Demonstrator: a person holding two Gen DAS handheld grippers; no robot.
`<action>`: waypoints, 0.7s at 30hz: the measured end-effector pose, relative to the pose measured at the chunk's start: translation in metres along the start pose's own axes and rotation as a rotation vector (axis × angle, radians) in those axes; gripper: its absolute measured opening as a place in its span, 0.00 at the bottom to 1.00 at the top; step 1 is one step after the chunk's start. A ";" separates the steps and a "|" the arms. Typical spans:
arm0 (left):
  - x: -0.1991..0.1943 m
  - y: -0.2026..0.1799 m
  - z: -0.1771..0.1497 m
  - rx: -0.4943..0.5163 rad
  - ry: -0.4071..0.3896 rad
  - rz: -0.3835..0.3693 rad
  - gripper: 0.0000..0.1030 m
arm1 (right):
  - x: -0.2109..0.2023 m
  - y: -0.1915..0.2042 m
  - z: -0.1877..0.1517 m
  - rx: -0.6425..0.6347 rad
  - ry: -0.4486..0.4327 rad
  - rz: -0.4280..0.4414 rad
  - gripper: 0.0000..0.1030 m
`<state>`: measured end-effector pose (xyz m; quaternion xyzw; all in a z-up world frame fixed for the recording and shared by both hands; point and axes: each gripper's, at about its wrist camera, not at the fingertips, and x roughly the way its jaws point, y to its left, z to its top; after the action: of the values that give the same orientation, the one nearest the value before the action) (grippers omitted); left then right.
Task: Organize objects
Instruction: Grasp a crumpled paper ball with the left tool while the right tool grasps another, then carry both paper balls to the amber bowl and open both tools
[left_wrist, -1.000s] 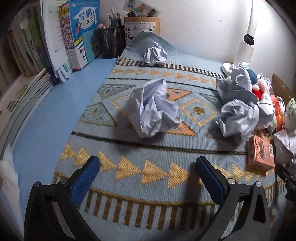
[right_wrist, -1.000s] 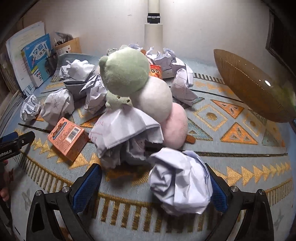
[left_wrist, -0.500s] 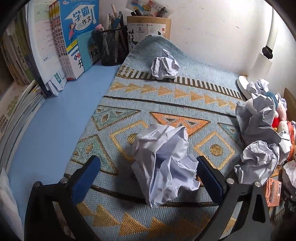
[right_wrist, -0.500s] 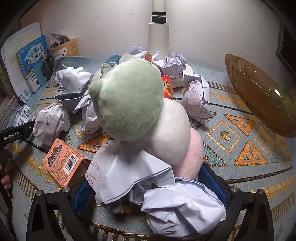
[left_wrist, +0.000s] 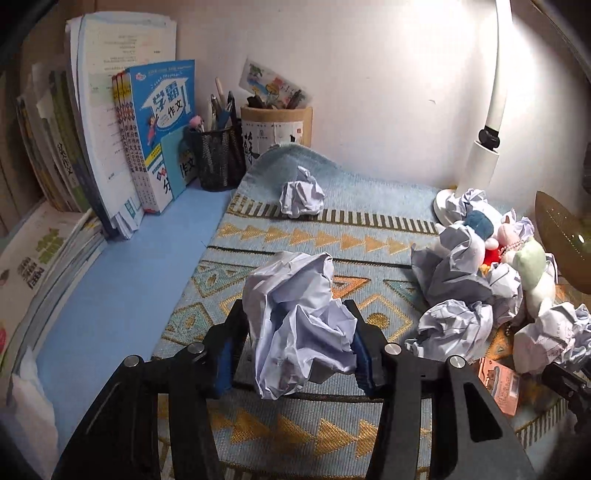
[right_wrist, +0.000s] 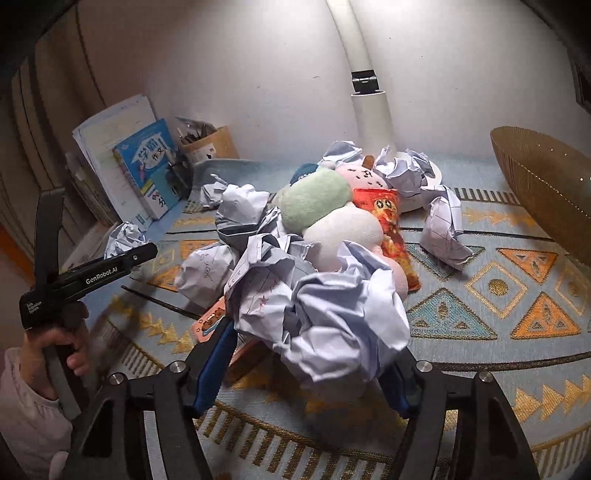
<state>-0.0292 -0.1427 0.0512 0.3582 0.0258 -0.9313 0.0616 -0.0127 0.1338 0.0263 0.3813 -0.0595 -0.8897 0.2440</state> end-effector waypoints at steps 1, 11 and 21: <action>-0.004 -0.002 0.001 0.004 -0.006 -0.003 0.46 | -0.002 -0.001 0.001 0.009 -0.001 0.013 0.67; -0.012 -0.022 -0.005 0.030 0.007 -0.027 0.46 | 0.023 -0.006 0.000 0.079 0.070 0.068 0.87; -0.010 -0.032 -0.014 0.055 0.035 -0.036 0.46 | 0.021 -0.015 -0.007 0.096 0.089 0.182 0.57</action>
<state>-0.0167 -0.1086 0.0478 0.3753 0.0080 -0.9262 0.0345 -0.0258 0.1375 0.0031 0.4247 -0.1255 -0.8421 0.3076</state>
